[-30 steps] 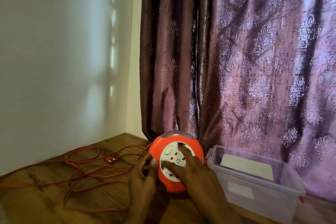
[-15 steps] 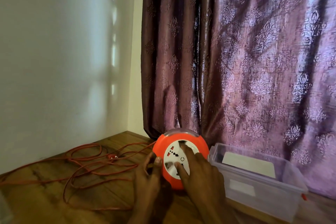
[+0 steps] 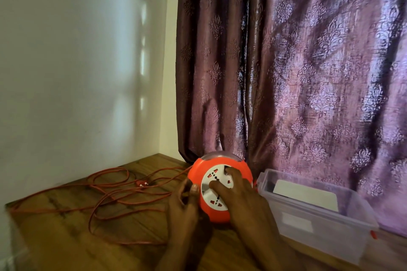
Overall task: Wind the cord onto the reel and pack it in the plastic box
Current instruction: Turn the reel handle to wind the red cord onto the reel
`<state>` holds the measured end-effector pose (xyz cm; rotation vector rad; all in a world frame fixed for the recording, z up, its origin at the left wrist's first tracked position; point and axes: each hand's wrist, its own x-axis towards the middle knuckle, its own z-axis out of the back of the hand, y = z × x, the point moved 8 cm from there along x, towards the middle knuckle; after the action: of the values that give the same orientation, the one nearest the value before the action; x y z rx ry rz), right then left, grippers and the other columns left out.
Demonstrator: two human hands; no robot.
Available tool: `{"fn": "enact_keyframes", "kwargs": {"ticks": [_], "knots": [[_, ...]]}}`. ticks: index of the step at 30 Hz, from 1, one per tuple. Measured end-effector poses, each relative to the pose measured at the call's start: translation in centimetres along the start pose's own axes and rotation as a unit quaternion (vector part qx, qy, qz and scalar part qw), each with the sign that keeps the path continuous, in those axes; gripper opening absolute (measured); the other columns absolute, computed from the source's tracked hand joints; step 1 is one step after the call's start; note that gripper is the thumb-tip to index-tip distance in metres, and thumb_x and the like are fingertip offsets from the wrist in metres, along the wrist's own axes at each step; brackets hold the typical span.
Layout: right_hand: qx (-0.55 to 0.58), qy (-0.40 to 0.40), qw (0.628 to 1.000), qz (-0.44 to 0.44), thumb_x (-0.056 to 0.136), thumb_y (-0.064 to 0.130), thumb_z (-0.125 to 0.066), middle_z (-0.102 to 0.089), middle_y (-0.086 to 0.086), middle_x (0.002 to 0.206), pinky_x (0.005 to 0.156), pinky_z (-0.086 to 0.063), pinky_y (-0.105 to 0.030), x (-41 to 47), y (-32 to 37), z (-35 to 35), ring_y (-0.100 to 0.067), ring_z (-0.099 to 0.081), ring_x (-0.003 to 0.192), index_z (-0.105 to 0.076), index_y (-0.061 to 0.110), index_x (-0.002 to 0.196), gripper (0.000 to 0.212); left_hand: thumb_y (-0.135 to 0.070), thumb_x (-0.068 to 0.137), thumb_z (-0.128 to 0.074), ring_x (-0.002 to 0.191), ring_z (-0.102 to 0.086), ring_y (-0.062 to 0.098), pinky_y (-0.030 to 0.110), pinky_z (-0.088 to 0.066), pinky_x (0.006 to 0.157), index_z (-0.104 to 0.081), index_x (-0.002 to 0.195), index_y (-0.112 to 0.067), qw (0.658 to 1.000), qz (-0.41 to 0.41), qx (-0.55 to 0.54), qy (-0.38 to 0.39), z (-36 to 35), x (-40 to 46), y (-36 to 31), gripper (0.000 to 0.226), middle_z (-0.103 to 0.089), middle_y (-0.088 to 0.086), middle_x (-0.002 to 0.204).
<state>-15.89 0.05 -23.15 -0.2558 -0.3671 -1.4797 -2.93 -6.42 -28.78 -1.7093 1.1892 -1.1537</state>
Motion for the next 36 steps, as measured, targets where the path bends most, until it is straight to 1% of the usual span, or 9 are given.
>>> {"fn": "enact_keyframes", "kwargs": {"ticks": [8,12,14,17,21,24,28,32,36], "knots": [[-0.015,0.038,0.999,-0.014,0.093,0.048,-0.048,0.011,0.009,0.16,0.116,-0.019,-0.053,0.1,-0.2,-1.0,-0.028,-0.012,0.147,-0.015,0.059,0.139,0.057,-0.034,0.1,-0.062,0.112,-0.072,0.031,0.047,-0.064,0.092,-0.064,0.138,-0.016,0.999,-0.017,0.029,0.005,0.0,-0.1,-0.3,0.041,-0.071,0.01,0.134],[-0.001,0.022,0.999,-0.04,0.093,0.049,-0.05,0.005,0.006,0.16,0.114,-0.027,-0.049,0.0,-0.4,-0.9,-0.032,-0.019,0.144,-0.013,0.06,0.139,0.061,-0.031,0.099,-0.065,0.111,-0.072,0.031,0.054,-0.063,0.094,-0.067,0.13,-0.023,0.999,-0.021,0.027,0.008,-0.1,-0.2,-0.3,0.033,-0.073,0.01,0.13],[0.009,0.004,0.998,-0.055,0.095,0.044,-0.048,-0.003,0.002,0.158,0.109,-0.037,-0.046,0.0,-0.6,-0.6,-0.034,-0.028,0.14,-0.007,0.06,0.14,0.063,-0.03,0.098,-0.066,0.111,-0.072,0.031,0.056,-0.062,0.095,-0.067,0.127,-0.026,0.999,-0.024,0.029,0.007,-0.1,-0.2,-0.5,0.029,-0.073,0.009,0.128],[0.034,-0.035,0.995,-0.083,0.095,0.049,-0.041,-0.022,-0.001,0.15,0.098,-0.049,-0.043,-0.3,-1.1,-0.1,-0.032,-0.044,0.129,-0.002,0.059,0.14,0.061,-0.031,0.099,-0.066,0.117,-0.07,0.032,0.057,-0.06,0.099,-0.066,0.134,-0.017,0.999,-0.028,0.036,0.004,-0.1,-0.1,-0.3,0.038,-0.072,0.011,0.133],[0.093,-0.08,0.983,-0.135,0.09,0.065,-0.037,-0.044,0.006,0.144,0.099,-0.045,-0.041,-0.8,-1.8,0.3,-0.026,-0.047,0.127,-0.011,0.054,0.142,0.059,-0.031,0.1,-0.065,0.119,-0.069,0.033,0.058,-0.059,0.1,-0.065,0.137,-0.015,1.0,-0.018,0.01,0.006,-0.3,-0.1,0.1,0.04,-0.071,0.01,0.133],[0.143,-0.093,0.968,-0.182,0.09,0.062,-0.042,-0.057,0.004,0.134,0.098,-0.045,-0.041,-0.8,-2.3,0.2,-0.026,-0.049,0.124,-0.018,0.047,0.143,0.06,-0.031,0.1,-0.064,0.119,-0.069,0.032,0.058,-0.059,0.101,-0.065,0.137,-0.016,1.0,-0.022,0.012,0.003,-0.2,-0.1,0.0,0.039,-0.071,0.009,0.133],[0.202,-0.079,0.955,-0.204,0.091,0.057,-0.046,-0.051,0.0,0.14,0.103,-0.043,-0.043,-0.9,-1.9,0.0,-0.028,-0.044,0.13,-0.019,0.041,0.145,0.062,-0.03,0.1,-0.064,0.12,-0.068,0.033,0.057,-0.059,0.101,-0.065,0.138,-0.016,1.0,-0.02,0.02,-0.003,0.1,0.0,-0.1,0.04,-0.071,0.011,0.135],[0.029,-0.093,0.987,-0.13,0.097,0.046,-0.037,-0.042,0.001,0.148,0.096,-0.047,-0.038,-0.9,-0.8,1.8,-0.025,-0.053,0.123,-0.012,0.036,0.147,0.057,-0.035,0.099,-0.065,0.118,-0.07,0.032,0.057,-0.061,0.098,-0.065,0.135,-0.022,1.0,-0.012,0.026,-0.011,0.2,0.1,-0.2,0.038,-0.071,0.008,0.133],[0.012,-0.005,0.999,-0.052,0.097,0.043,-0.043,0.003,0.007,0.16,0.115,-0.029,-0.043,-0.2,0.1,0.8,-0.025,-0.019,0.145,-0.007,0.046,0.147,0.061,-0.04,0.097,-0.065,0.114,-0.071,0.032,0.055,-0.063,0.093,-0.065,0.128,-0.032,0.999,0.003,0.024,-0.021,0.3,0.3,0.2,0.032,-0.071,0.006,0.131]]}}
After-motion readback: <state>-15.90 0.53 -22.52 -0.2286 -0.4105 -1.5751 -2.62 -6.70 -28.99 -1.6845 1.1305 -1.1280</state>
